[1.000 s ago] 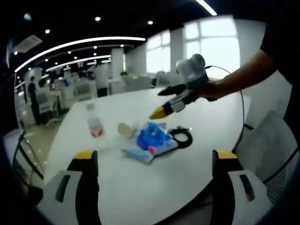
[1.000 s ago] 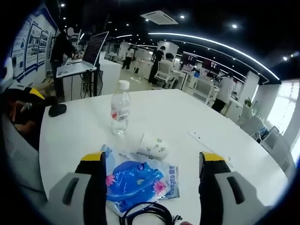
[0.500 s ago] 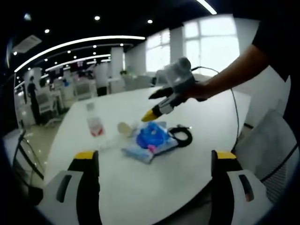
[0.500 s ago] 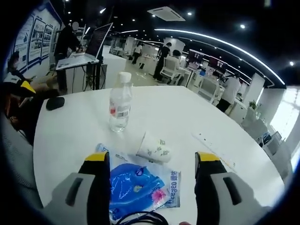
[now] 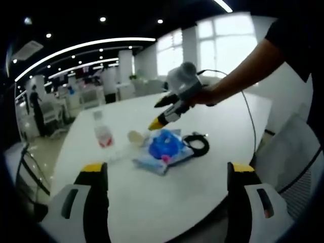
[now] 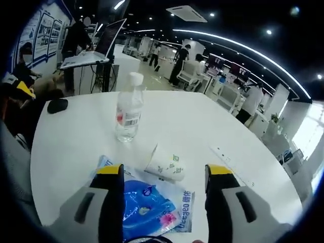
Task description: Arrange the tabletop items into an orderly group along one side of the table until the central work area is clear of visible clutter.
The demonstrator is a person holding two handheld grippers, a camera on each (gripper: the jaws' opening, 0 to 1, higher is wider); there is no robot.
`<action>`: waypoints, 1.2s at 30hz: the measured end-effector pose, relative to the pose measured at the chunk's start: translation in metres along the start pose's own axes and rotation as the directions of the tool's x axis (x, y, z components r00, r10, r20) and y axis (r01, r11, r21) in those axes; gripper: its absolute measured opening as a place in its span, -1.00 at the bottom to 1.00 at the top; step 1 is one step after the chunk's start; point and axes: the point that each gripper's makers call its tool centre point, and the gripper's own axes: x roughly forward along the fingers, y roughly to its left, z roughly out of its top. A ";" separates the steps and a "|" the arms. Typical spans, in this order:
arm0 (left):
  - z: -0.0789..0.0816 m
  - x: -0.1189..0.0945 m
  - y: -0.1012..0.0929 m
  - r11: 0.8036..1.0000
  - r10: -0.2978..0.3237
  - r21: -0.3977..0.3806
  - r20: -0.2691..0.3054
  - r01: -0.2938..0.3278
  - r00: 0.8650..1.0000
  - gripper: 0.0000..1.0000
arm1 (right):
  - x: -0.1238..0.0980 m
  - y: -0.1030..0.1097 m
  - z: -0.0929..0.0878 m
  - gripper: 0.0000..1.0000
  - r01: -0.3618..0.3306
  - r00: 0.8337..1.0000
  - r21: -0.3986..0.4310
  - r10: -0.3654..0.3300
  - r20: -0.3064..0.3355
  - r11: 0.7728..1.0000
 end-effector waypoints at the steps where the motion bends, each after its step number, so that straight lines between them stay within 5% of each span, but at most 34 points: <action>1: 0.001 0.000 0.001 1.000 0.008 0.007 0.002 -0.008 1.000 0.90 | 0.001 0.001 -0.001 0.23 -0.001 1.000 -0.005 0.001 0.001 1.000; 8: 0.007 -0.003 0.012 0.997 0.068 0.040 0.036 -0.070 0.997 0.94 | 0.010 0.006 -0.008 0.10 -0.008 1.000 -0.008 0.008 -0.016 1.000; 36: -0.002 0.000 0.010 0.999 0.042 0.021 -0.003 -0.042 0.999 0.87 | 0.057 0.010 -0.008 -0.35 0.019 0.999 -0.088 -0.022 -0.030 0.996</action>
